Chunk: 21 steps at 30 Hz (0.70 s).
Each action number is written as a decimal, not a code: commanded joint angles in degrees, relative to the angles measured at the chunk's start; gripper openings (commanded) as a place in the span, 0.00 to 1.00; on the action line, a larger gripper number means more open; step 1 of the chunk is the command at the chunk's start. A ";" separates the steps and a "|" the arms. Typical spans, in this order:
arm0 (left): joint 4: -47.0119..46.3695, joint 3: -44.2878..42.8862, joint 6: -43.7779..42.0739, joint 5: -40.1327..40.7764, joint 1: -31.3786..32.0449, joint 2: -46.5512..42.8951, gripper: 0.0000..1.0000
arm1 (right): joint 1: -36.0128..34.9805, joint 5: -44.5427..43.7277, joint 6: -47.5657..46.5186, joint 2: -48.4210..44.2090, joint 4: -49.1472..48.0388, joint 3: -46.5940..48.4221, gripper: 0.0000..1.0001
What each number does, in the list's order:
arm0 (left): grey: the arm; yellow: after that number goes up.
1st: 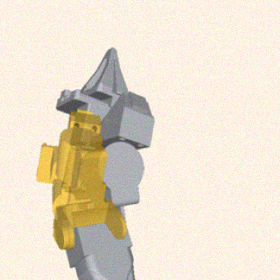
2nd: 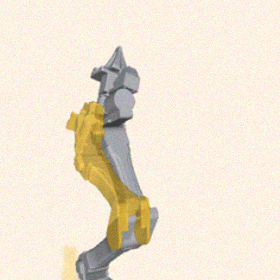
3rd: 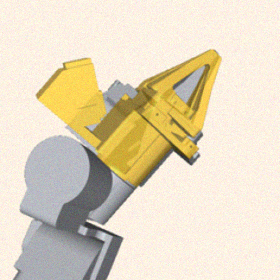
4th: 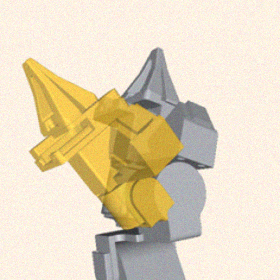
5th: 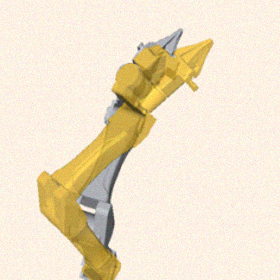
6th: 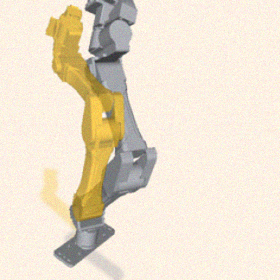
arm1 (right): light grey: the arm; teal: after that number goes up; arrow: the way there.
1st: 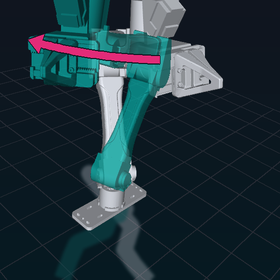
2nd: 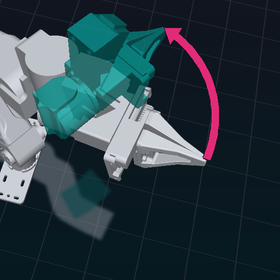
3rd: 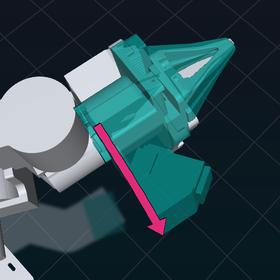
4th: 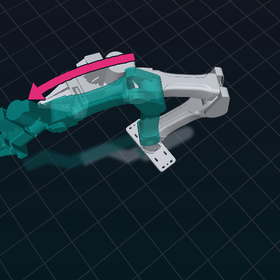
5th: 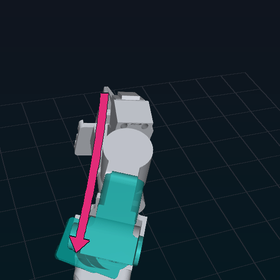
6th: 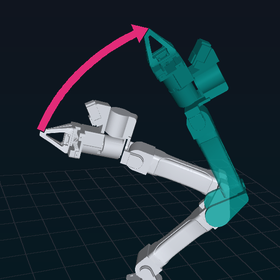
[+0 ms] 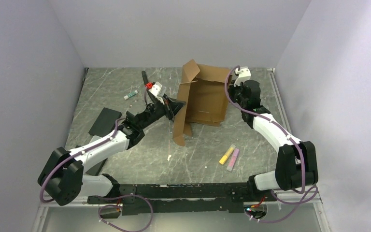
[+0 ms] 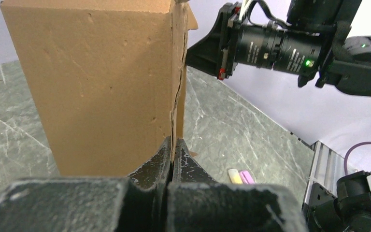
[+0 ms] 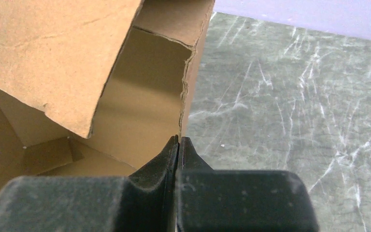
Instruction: Fold the paper box
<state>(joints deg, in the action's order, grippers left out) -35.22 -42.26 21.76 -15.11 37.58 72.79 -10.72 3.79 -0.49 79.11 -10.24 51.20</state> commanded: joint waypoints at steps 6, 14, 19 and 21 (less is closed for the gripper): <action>-12.74 1.17 6.39 -1.94 0.21 0.61 0.00 | -1.75 -11.22 -1.17 -4.11 -13.64 -5.39 0.00; -16.11 0.60 4.35 -5.27 -1.13 2.25 0.00 | -2.48 -13.19 -4.48 -5.79 -17.79 -5.84 0.00; -23.39 -0.26 3.43 -8.05 -3.50 5.83 0.00 | -3.52 -16.26 -8.74 -5.07 -22.34 -5.72 0.00; -26.19 -0.61 2.77 -8.46 -4.25 7.73 0.00 | -4.04 -17.22 -10.27 -4.19 -25.09 -6.24 0.00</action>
<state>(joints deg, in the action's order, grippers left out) -51.46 -40.62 25.98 -20.91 34.74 78.19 -13.74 -10.11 -6.26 74.98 -25.71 44.82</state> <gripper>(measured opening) 0.013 0.015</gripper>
